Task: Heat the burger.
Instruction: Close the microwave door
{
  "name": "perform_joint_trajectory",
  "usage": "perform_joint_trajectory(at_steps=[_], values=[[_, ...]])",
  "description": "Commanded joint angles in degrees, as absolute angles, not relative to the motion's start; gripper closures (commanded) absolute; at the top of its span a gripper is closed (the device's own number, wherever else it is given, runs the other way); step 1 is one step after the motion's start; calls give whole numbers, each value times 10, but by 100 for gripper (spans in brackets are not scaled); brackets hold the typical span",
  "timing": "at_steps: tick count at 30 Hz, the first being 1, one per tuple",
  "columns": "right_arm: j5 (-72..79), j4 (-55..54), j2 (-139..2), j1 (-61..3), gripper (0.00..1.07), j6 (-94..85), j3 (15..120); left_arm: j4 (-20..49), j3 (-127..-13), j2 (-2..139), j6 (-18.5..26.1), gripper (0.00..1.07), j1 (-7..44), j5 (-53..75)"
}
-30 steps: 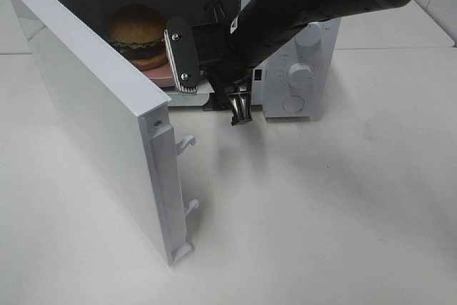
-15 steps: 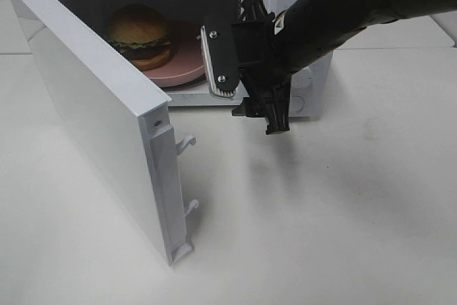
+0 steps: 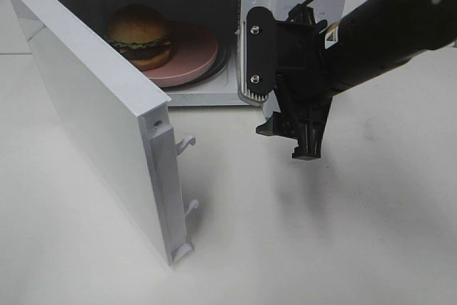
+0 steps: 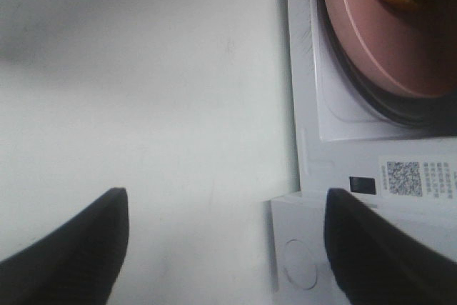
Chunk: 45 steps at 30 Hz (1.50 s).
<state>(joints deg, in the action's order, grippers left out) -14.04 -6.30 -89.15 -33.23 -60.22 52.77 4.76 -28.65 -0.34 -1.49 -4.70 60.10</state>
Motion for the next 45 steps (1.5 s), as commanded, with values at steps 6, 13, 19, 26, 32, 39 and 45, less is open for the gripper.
perform_joint_trajectory(at_steps=[6, 13, 19, 26, 32, 39, 45], values=[[-156, -61, -818, -329, 34, -432, 465, 46, -286, -15, -15, 17, -45, 592], [-238, -49, -764, -329, 34, -258, 441, 46, -286, -15, -15, 17, -45, 592], [-339, -4, -724, -329, 34, -92, 441, 46, -286, -15, -15, 17, -45, 592], [-428, 14, -680, -329, 34, 3, 441, 46, -286, -15, -15, 17, -45, 592], [-510, 14, -621, -329, 34, 41, 441, 46, -286, -15, -15, 17, -45, 592], [-563, 14, -570, -329, 34, 45, 441, 46, -286, -15, -15, 17, -45, 592], [-582, 14, -547, -329, 34, 45, 441, 46, -286, -15, -15, 17, -45, 592]])
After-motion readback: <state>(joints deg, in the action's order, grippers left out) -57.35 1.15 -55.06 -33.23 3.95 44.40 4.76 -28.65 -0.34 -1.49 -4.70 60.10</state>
